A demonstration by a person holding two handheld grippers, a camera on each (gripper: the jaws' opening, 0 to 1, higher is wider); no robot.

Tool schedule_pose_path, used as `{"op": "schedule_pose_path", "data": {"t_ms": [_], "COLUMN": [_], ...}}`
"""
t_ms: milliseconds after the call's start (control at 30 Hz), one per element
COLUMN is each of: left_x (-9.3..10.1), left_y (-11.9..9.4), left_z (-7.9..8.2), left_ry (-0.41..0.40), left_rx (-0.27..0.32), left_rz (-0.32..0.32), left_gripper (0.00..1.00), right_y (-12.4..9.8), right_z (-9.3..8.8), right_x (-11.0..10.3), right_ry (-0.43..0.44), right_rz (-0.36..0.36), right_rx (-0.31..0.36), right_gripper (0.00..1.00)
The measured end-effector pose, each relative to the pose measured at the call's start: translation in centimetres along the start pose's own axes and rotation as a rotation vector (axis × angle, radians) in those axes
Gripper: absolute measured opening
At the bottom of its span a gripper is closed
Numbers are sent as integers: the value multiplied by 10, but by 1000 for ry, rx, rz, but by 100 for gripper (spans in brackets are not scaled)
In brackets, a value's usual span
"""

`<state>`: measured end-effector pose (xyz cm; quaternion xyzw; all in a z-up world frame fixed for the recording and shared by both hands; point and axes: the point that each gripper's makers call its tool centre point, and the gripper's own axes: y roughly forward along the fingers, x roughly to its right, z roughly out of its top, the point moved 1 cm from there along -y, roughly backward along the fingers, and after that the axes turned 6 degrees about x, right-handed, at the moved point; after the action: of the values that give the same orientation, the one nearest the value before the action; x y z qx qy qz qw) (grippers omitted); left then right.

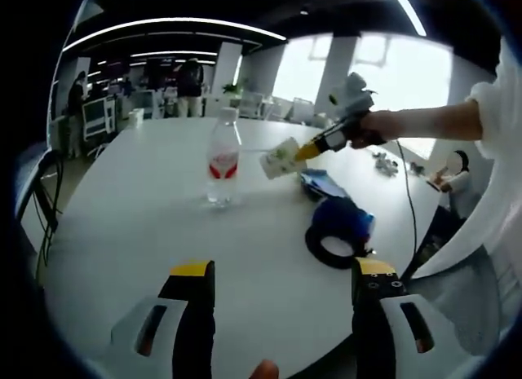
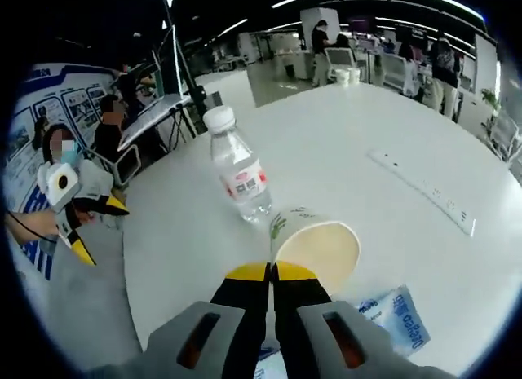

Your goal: Arrange the tabletop items into an orderly group along one side of the table until the central work area is clear of visible clutter.

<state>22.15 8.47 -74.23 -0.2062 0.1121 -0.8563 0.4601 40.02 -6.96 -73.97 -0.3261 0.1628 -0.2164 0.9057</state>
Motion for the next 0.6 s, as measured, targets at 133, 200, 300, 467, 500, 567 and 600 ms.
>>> {"op": "schedule_pose_path", "data": {"t_ms": [133, 200, 300, 467, 500, 567, 600], "left_x": [-1, -3, -4, -4, -5, -5, -5], "left_y": [0, -1, -2, -3, -4, -5, -5], "left_z": [-2, -1, -2, -3, -4, -5, -4], "left_ry": [-11, -20, -24, -28, -31, -44, -43], "left_rx": [6, 14, 19, 22, 23, 27, 29], "left_rz": [3, 10, 14, 17, 18, 20, 20], "left_gripper": [64, 63, 63, 63, 62, 61, 61], "right_y": [1, 1, 0, 5, 6, 9, 10], "right_z": [-3, 0, -1, 4, 5, 5, 4], "right_x": [5, 3, 2, -6, -4, -3, -3], "right_ry": [-117, -126, -234, -286, -331, -374, -376], "right_rz": [8, 27, 45, 86, 84, 102, 108], "right_rx": [-69, -74, -131, -155, -177, -209, -219], "right_gripper": [0, 0, 0, 0, 0, 0, 0]}}
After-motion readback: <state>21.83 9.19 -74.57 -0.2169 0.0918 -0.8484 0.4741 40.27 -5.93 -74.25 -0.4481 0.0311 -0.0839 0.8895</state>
